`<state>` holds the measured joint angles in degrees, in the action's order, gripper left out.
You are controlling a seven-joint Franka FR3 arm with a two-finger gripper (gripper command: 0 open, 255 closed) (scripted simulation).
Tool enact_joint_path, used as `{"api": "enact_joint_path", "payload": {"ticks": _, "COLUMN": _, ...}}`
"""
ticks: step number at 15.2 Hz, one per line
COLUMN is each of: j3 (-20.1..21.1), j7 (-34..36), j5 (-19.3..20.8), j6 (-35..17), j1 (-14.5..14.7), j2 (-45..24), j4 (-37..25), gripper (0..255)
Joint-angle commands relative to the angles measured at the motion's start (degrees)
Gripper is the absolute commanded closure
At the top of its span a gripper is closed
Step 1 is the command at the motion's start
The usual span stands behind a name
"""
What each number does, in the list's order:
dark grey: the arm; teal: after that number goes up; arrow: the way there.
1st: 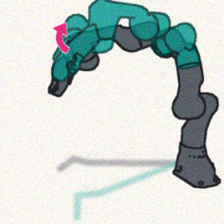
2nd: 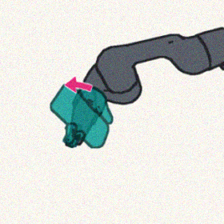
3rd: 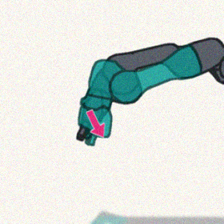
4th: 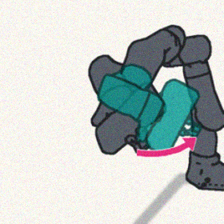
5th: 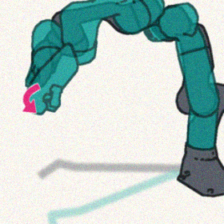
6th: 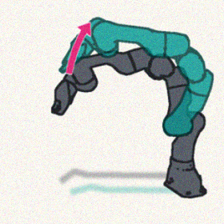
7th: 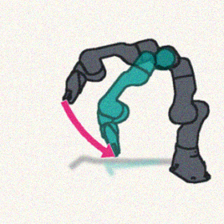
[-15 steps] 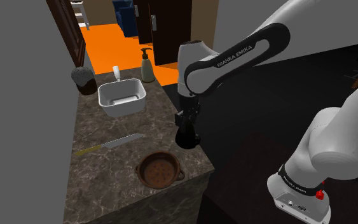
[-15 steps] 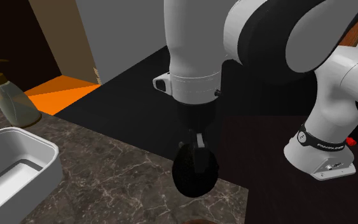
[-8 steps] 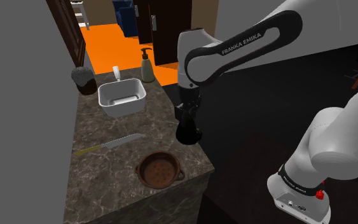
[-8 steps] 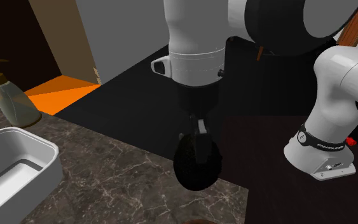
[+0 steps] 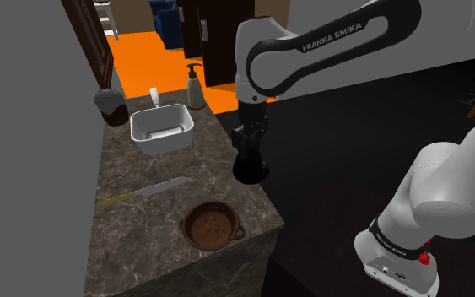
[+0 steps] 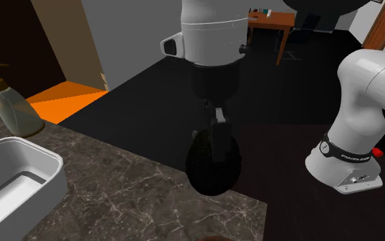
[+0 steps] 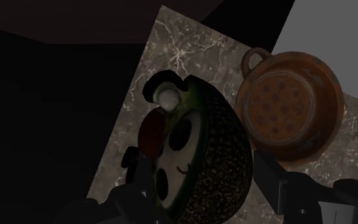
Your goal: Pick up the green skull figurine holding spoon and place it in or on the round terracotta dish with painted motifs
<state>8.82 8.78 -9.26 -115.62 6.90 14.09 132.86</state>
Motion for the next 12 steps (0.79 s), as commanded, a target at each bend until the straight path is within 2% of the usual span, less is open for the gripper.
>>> {"api": "enact_joint_path", "payload": {"ticks": 1, "j3": 0.8, "j7": 1.4, "j5": -0.2, "j6": 1.0, "j1": 0.6, "j2": -0.2, "j4": -1.4, "gripper": 255}}
{"api": "enact_joint_path", "payload": {"ticks": 12, "j3": 9.7, "j7": 17.1, "j5": 0.1, "j6": 5.0, "j1": 6.3, "j2": -8.3, "j4": -15.4, "gripper": 255}}
